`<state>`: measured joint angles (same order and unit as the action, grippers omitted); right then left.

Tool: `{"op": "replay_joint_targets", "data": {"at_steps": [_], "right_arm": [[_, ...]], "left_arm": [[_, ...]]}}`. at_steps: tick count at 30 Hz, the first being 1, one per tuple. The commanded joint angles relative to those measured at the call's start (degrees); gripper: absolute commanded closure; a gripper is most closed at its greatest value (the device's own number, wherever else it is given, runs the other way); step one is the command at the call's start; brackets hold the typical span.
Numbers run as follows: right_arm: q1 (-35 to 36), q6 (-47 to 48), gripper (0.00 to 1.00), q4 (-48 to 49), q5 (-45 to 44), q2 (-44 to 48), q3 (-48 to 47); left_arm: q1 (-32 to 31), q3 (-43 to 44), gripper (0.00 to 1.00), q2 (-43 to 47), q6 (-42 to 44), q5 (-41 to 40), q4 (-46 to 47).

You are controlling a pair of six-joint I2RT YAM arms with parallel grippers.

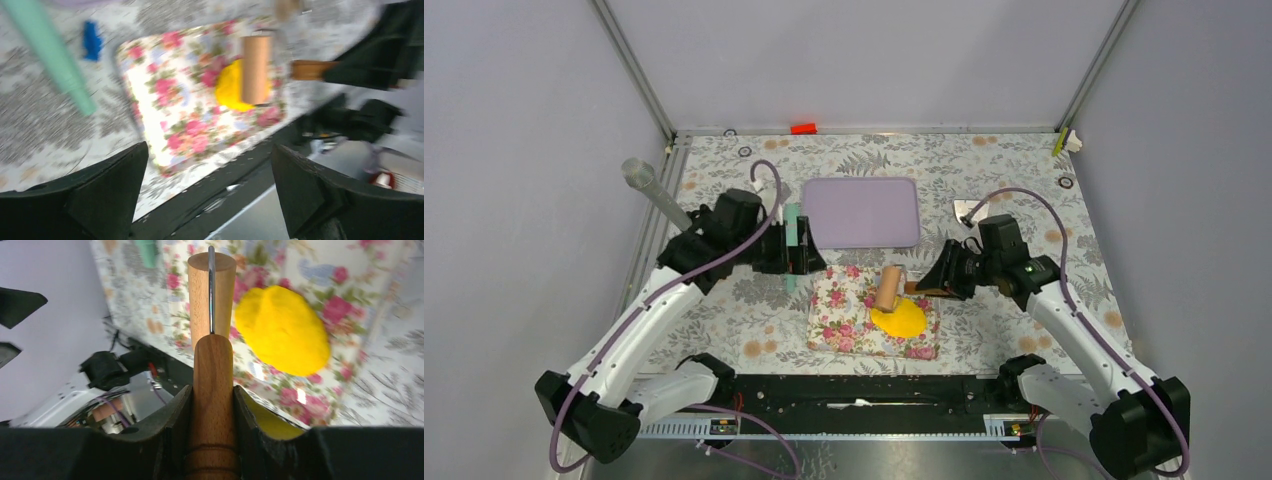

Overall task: Roll out the dumpling wrappers from the dough
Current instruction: Flatten out the dough on the work surface.

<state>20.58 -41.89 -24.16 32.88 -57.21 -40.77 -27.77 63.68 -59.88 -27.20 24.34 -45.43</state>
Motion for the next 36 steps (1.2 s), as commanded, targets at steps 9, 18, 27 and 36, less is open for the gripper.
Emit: {"op": "replay_joint_targets", "data": {"at_steps": [9,18,27,36], "right_arm": [[-2.77,10.5,1.0,-24.72,-9.17,0.67,-8.69],[-3.58,4.78,1.0,-22.69,-2.91,-0.52,-8.12],[-3.88,2.16,1.0,-17.57,1.64,0.71,-5.84],[-4.12,0.1,1.0,-19.44,-4.2,1.75,-4.94]], "left_arm": [[-11.82,-21.87,0.01,-5.07,-11.82,-30.4,11.98],[-13.58,-25.73,0.05,-12.06,-14.4,-28.47,18.4],[-14.66,-28.59,0.25,-15.34,-15.2,-30.37,23.4],[-16.11,-27.28,0.91,-20.28,-15.61,-29.46,23.84]]}}
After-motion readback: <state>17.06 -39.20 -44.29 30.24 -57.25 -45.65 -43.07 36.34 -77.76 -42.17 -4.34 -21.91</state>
